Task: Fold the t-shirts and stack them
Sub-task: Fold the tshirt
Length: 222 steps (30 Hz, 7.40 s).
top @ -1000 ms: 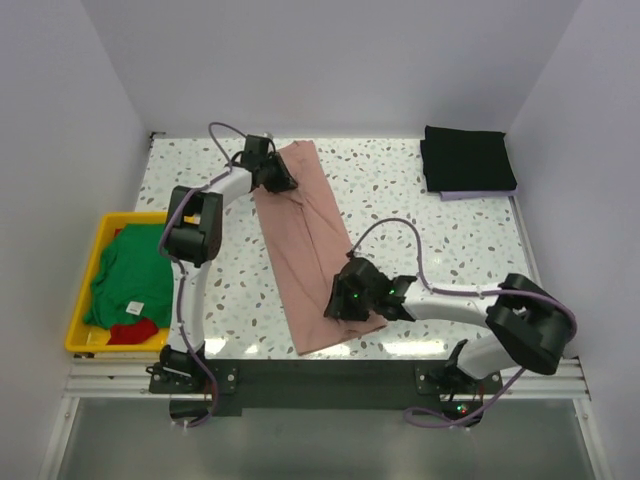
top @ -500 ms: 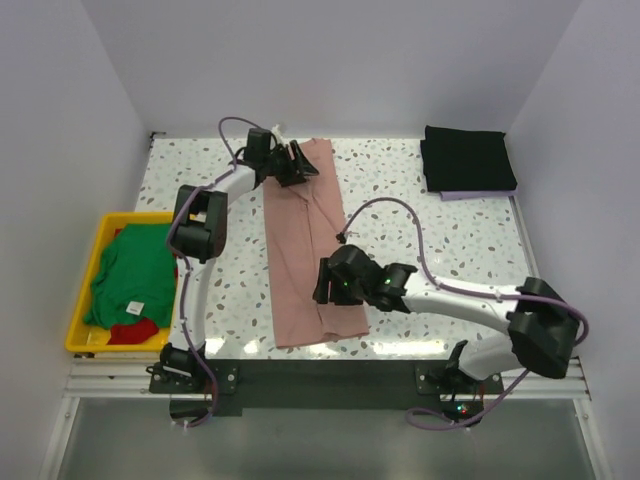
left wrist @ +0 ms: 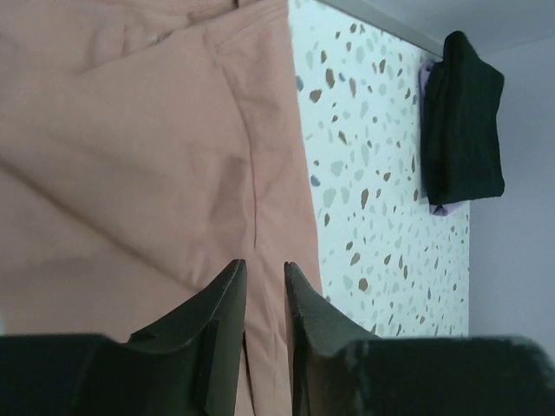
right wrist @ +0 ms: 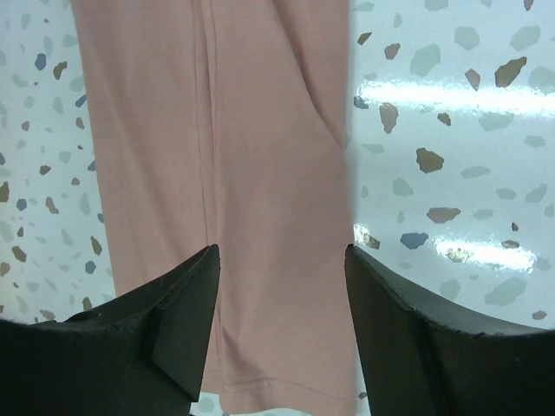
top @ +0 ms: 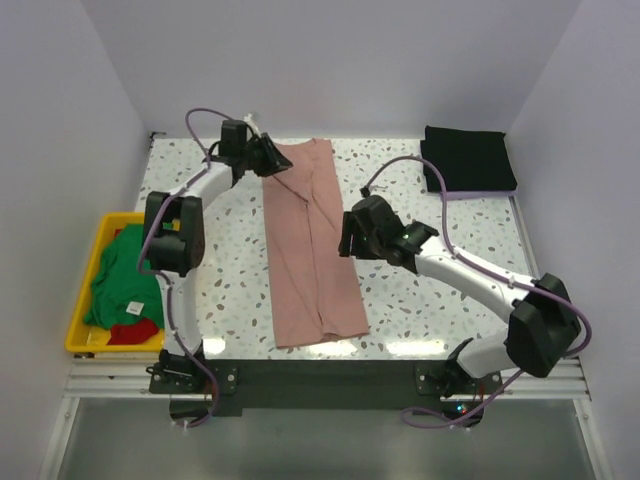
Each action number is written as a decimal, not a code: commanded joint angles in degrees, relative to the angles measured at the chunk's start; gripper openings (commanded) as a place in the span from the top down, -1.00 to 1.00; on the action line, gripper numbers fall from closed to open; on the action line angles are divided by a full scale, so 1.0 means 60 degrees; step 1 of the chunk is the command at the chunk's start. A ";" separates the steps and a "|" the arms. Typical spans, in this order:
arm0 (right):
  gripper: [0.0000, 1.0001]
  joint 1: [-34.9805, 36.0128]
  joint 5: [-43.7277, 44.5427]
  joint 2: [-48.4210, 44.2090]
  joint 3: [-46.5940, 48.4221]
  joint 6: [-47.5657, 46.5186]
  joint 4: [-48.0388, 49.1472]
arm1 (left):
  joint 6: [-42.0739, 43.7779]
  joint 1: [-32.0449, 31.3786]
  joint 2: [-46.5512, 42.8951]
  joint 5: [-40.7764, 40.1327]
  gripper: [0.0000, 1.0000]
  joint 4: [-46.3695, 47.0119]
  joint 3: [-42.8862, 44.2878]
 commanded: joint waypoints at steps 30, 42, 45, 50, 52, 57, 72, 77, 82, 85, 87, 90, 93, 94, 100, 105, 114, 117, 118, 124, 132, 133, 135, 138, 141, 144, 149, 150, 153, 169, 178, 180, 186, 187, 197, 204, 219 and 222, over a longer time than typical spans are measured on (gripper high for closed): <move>0.08 0.1820 -0.0922 0.0789 -0.0904 0.0048 0.0397 | -0.0016 -0.2072 -0.5846 -0.2769 0.35 0.0467 -0.6659; 0.12 0.2833 -0.0584 0.0864 -0.1135 0.0766 0.0455 | 0.0745 -0.2189 -0.1522 -0.2841 0.31 -0.0542 -0.2028; 0.12 0.2878 -0.0555 0.0645 -0.1399 0.0897 0.0470 | 0.0950 -0.2335 -0.1082 -0.3281 0.25 -0.0894 -0.1529; 0.12 0.2892 -0.0569 0.0380 -0.1692 0.0986 0.0484 | 0.1243 -0.2614 -0.0701 -0.4364 0.13 -0.1494 -0.0870; 0.12 0.2892 -0.0526 0.0292 -0.1737 0.0986 0.0470 | 0.1317 -0.2760 -0.0483 -0.4772 0.14 -0.1715 -0.0519; 0.11 0.2892 -0.0599 0.0102 -0.1825 0.0986 0.0499 | 0.1244 -0.2907 -0.0334 -0.5478 0.45 -0.2214 -0.0283; 0.11 0.3990 -0.0350 0.1156 -0.1078 0.0810 0.0104 | 0.1361 -0.2907 -0.0569 -0.5728 1.00 -0.2302 -0.0532; 0.32 0.4152 -0.0160 0.1347 -0.1033 0.0956 -0.0058 | 0.1390 -0.2907 -0.0540 -0.5670 1.00 -0.2273 -0.0532; 0.61 0.4152 -0.0101 0.1098 -0.1165 0.0986 -0.0116 | 0.1390 -0.2893 -0.0554 -0.5626 1.00 -0.2200 -0.0532; 0.84 0.4152 -0.0130 0.0937 -0.1297 0.0971 -0.0131 | 0.1420 -0.2863 -0.0598 -0.5626 1.00 -0.2126 -0.0532; 0.94 0.4152 -0.0145 0.0732 -0.1370 0.0971 -0.0175 | 0.1405 -0.2805 -0.0642 -0.5597 1.00 -0.2111 -0.0532; 1.00 0.4152 -0.0247 0.0454 -0.1502 0.0971 -0.0233 | 0.1347 -0.2703 -0.0730 -0.5567 1.00 -0.2039 -0.0575; 1.00 0.4167 -0.0306 0.0220 -0.1576 0.0956 -0.0292 | 0.1273 -0.2556 -0.0890 -0.5465 1.00 -0.1892 -0.0707; 1.00 0.4167 -0.0335 0.0175 -0.1619 0.0956 -0.0292 | 0.1244 -0.2527 -0.0935 -0.5479 1.00 -0.1834 -0.0737; 1.00 0.4196 -0.0540 0.0116 -0.1766 0.0927 -0.0292 | 0.1185 -0.2219 -0.1053 -0.5157 1.00 -0.1599 -0.0986; 1.00 0.4284 -0.0745 0.0423 -0.1796 0.0912 -0.0058 | 0.1069 -0.2175 -0.0920 -0.5011 1.00 -0.1541 -0.1307; 0.99 0.4357 -0.1316 0.1010 -0.1854 0.1044 0.0761 | 0.0848 -0.2058 -0.0833 -0.4776 1.00 -0.1189 -0.1821; 0.77 0.4357 -0.1389 0.1039 -0.1766 0.1088 0.0865 | 0.0848 -0.2058 -0.0876 -0.4659 1.00 -0.1101 -0.1821; 0.62 0.4343 -0.1390 0.1025 -0.1650 0.1074 0.0865 | 0.0848 -0.2058 -0.0905 -0.4630 1.00 -0.1057 -0.1806; -0.01 0.4037 -0.0688 0.0440 -0.1050 0.0693 0.0120 | 0.0878 -0.1970 -0.1242 -0.4222 0.92 -0.0925 -0.1689; -0.20 0.1096 -0.0760 -0.1772 -0.1956 0.0313 -0.0714 | 0.0951 -0.1823 -0.1974 -0.3839 0.41 -0.1056 -0.1572; -0.21 0.0888 -0.0760 -0.1889 -0.2073 0.0254 -0.0818 | 0.0965 -0.1823 -0.2048 -0.3795 0.40 -0.1100 -0.1572; -0.21 0.0405 -0.0833 -0.2051 -0.2263 0.0136 -0.0936 | 0.0965 -0.1823 -0.2238 -0.3736 0.42 -0.1261 -0.1601; -0.21 -0.0065 -0.1140 -0.2067 -0.2599 0.0005 -0.0776 | 0.0893 -0.1838 -0.2604 -0.3300 0.52 -0.1132 -0.1951; -0.19 -0.0271 -0.1696 -0.1848 -0.2849 -0.0010 -0.0410 | 0.0731 -0.1984 -0.3029 -0.2785 0.67 -0.0970 -0.2639; -0.13 -0.0301 -0.2267 -0.1555 -0.3331 0.0063 0.0029 | 0.0644 -0.2539 -0.3629 -0.2652 0.78 -0.0808 -0.3605; -0.08 -0.0301 -0.3014 -0.1334 -0.3992 0.0209 0.0746 | 0.0292 -0.3141 -0.4988 -0.2286 0.88 -0.0310 -0.5904; -0.08 -0.0287 -0.3190 -0.1319 -0.4181 0.0238 0.0820 | 0.0248 -0.3243 -0.5196 -0.2286 0.90 -0.0208 -0.6227; -0.06 -0.0272 -0.3425 -0.1247 -0.4446 0.0268 0.1070 | 0.0014 -0.3886 -0.5899 -0.2023 0.91 -0.0032 -0.7326; 0.12 -0.0257 -0.4231 -0.1099 -0.5472 0.0795 0.1408 | -0.2520 -0.4504 -1.1800 -0.3414 0.40 -0.3033 -1.1927; 0.13 -0.0243 -0.4582 -0.1173 -0.5824 0.0927 0.1319 | -0.2960 -0.4504 -1.2494 -0.2653 0.27 -0.3694 -1.2645; 0.15 -0.0257 -0.4656 -0.1114 -0.5838 0.0942 0.1334 | -0.2946 -0.4504 -1.2434 -0.2432 0.25 -0.3678 -1.2806; 0.18 -0.0272 -0.4686 -0.1100 -0.6014 0.1059 0.1451 | -0.2946 -0.4504 -1.2405 -0.2359 0.17 -0.3913 -1.2953; 0.19 -0.0272 -0.4700 -0.1114 -0.6029 0.1102 0.1524 | -0.2946 -0.4504 -1.2376 -0.2359 0.13 -0.3928 -1.2983; 0.24 -0.0272 -0.4715 -0.1085 -0.6380 0.1337 0.1935 | -0.3268 -0.4665 -1.2258 -0.1744 0.02 -0.2976 -1.3730; 0.35 -0.0272 -0.4642 -0.1290 -0.6380 0.1352 0.1862 | -0.3443 -0.4987 -1.2155 -0.1788 0.11 -0.3064 -1.3876; 1.00 -0.0257 -0.4246 -0.3002 -0.5897 0.0605 0.0559 | -0.3766 -0.5588 -1.2726 -0.1948 1.00 -0.3721 -1.3467; 1.00 0.0049 -0.4072 -0.3631 -0.5985 0.0765 0.0236 | -0.3868 -0.5836 -1.2989 -0.1993 1.00 -0.4059 -1.3364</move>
